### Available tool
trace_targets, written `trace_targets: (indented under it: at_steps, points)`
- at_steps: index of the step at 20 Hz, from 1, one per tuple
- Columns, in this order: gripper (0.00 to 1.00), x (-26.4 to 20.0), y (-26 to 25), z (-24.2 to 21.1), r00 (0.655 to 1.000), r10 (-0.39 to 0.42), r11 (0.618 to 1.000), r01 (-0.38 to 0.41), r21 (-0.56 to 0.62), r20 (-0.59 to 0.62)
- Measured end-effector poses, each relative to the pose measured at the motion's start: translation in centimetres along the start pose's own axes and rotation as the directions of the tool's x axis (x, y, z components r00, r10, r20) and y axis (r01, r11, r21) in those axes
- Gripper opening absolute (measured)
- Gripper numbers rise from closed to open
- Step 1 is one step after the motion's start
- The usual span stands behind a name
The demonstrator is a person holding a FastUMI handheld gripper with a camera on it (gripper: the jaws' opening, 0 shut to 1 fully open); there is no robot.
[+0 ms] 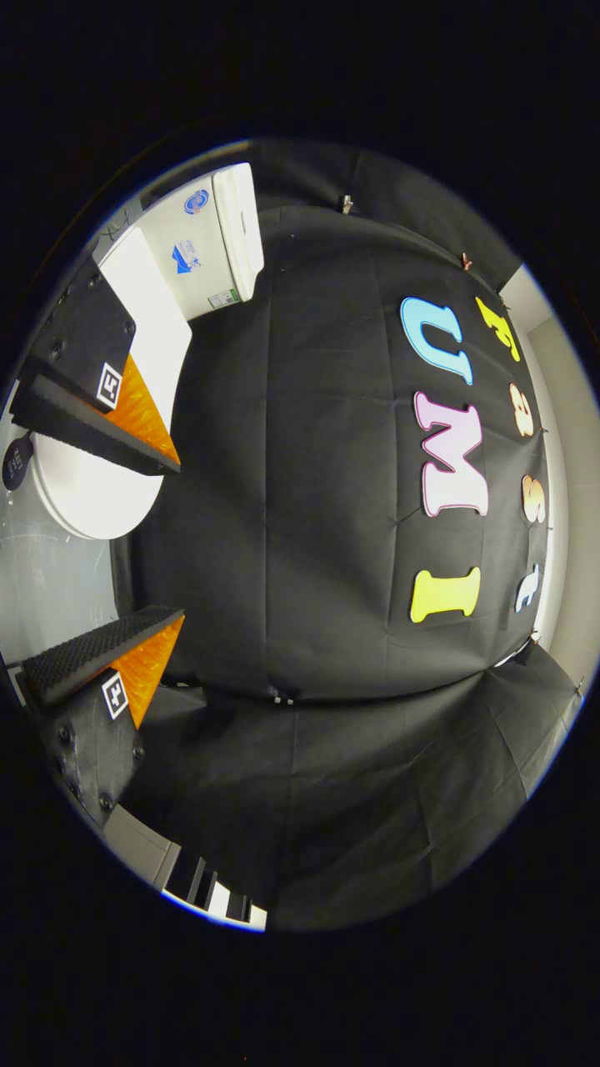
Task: Open the toilet lid.
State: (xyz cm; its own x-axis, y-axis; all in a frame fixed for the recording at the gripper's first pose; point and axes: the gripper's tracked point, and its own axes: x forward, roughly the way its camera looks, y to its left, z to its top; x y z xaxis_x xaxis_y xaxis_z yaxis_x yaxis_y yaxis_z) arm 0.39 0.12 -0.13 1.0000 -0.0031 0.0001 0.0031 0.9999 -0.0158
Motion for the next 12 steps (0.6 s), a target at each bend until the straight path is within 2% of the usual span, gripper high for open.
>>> trace_targets:
  at_steps: [12]
  points:
    - [0.98, 0.0, -0.4, -2.2, 0.998, 0.009, 0.999, -0.007, 0.037, -0.059]
